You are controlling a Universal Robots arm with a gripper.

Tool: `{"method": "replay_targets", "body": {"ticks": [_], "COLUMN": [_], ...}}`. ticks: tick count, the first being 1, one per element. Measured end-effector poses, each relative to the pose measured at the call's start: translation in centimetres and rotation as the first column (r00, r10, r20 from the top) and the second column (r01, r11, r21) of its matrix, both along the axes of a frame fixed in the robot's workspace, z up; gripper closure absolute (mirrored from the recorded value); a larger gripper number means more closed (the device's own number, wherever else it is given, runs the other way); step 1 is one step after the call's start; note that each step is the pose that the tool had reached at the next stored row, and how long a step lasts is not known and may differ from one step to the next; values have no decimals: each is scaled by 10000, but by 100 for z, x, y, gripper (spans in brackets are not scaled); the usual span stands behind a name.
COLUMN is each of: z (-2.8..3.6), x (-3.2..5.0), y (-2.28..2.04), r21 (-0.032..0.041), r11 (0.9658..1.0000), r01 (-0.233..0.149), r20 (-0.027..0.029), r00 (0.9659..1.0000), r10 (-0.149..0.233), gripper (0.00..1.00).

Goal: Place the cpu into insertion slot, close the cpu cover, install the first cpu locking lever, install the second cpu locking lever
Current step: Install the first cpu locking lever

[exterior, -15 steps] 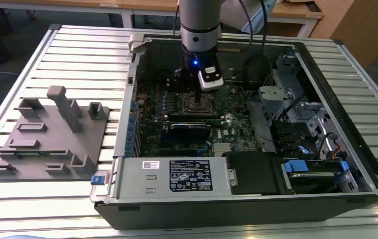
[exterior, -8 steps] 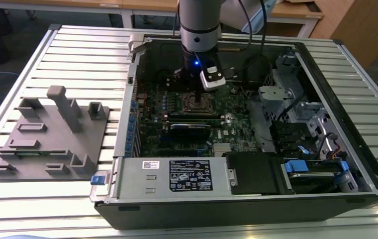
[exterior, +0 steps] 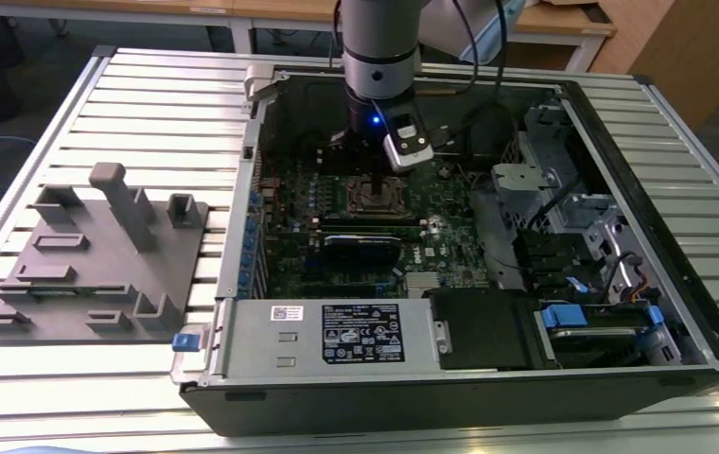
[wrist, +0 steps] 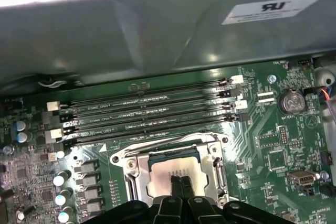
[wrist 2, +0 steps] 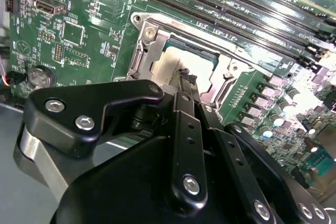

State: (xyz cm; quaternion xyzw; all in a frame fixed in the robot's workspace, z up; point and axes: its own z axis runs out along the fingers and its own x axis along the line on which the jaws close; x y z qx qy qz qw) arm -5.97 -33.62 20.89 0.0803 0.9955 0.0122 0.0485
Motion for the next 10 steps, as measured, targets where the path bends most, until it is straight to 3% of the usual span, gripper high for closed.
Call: {"method": "replay_targets", "body": {"ticks": [2, 7, 8, 10], "z": [-1, 0, -2, -4], "x": [1, 0, 1, 4], "y": [0, 0, 1, 0], "r21": [-36, -46, -45, -55], "r11": [10000, 10000, 10000, 9999], "r01": [-87, -87, -87, -88], "r20": [0, -12, -85, -321], "r00": [10000, 10000, 9999, 9994], "r10": [87, 87, 87, 86], "gripper": [89, 89, 89, 89]}}
